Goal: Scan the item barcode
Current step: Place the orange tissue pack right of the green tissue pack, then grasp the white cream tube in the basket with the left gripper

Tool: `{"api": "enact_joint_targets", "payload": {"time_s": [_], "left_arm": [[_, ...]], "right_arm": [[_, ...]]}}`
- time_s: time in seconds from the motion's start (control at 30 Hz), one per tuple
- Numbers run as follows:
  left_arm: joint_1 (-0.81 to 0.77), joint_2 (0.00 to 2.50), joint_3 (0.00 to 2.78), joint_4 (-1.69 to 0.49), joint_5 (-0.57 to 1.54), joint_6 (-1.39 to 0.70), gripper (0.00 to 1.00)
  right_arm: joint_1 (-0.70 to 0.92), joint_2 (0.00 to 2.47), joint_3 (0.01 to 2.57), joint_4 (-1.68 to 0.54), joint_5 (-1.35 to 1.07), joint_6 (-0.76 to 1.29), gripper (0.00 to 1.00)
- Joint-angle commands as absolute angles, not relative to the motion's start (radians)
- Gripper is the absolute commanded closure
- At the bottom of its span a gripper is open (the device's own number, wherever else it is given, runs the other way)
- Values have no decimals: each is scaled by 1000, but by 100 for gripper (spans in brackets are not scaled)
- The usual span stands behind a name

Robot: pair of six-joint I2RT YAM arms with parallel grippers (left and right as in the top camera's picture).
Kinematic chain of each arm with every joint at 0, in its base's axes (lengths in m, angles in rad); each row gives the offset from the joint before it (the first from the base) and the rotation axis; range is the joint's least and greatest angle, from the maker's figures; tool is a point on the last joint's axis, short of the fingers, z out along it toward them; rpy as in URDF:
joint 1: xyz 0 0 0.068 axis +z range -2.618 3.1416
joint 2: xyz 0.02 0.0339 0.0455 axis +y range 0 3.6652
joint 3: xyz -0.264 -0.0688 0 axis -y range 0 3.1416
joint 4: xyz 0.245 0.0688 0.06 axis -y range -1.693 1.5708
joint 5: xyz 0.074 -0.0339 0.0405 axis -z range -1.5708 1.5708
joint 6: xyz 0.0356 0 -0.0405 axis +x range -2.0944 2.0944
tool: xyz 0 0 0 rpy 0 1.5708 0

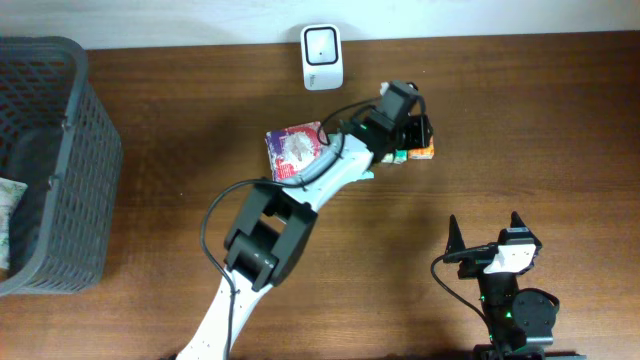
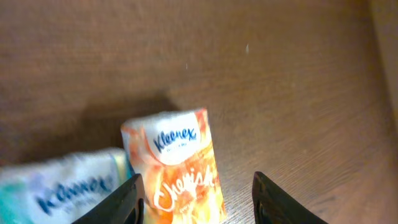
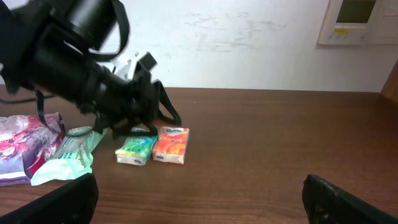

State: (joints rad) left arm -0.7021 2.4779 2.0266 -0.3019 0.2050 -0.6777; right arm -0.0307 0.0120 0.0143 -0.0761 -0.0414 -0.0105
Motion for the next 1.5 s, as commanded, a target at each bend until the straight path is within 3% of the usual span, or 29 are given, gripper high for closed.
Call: {"api": "enact_joint_targets", "payload": {"time_s": [0.0, 0.2, 0.3, 0.43, 0.47, 0.53, 0.6, 0.77, 0.8, 0.83, 0.87, 0.9, 1.03, 1.13, 1.27, 1.47], "left_arm": [[-608, 2305, 2060, -317, 327, -590, 48], [-439, 1913, 2060, -473, 325, -349, 41], [-178, 1686, 2060, -545, 289, -293, 40], [225, 1589, 2060, -596, 288, -293, 41], [360, 1594, 2060, -679, 214, -293, 43], [443, 1614, 2060, -774, 42, -186, 43], [482, 1654, 2058, -851, -97, 17, 42], [579, 1808, 1969, -1016, -186, 127, 43], [593, 1837, 1960, -1049, -199, 173, 45], [620, 1879, 1924, -1067, -244, 178, 54], [638, 1902, 1894, -1066, -244, 177, 50], [655, 1923, 1873, -1062, -244, 177, 39], [712, 2003, 1826, -1007, -244, 178, 45], [715, 2077, 1820, -952, -286, 310, 49], [718, 2139, 1815, -891, -397, 440, 51], [722, 2149, 1669, -731, -400, 600, 50]], "right_arm": [[-25, 6, 6, -78, -33, -7, 1], [-25, 6, 6, -79, -33, -7, 1], [-25, 6, 6, -78, -33, -7, 1], [-25, 6, 6, -78, -33, -7, 1], [-25, 6, 6, -79, -33, -7, 1], [-25, 6, 6, -79, -33, -7, 1], [-25, 6, 6, -78, -33, -7, 1], [-25, 6, 6, -79, -33, -7, 1], [-25, 6, 6, -78, -33, -7, 1], [-25, 6, 6, -79, -33, -7, 1], [-25, 6, 6, -78, -33, -7, 1], [-25, 6, 6, -78, -33, -7, 1], [-25, 6, 6, -79, -33, -7, 1], [-25, 6, 6, -78, -33, -7, 1], [-25, 6, 6, -78, -33, -7, 1], [-25, 6, 6, -78, -33, -7, 1]]}}
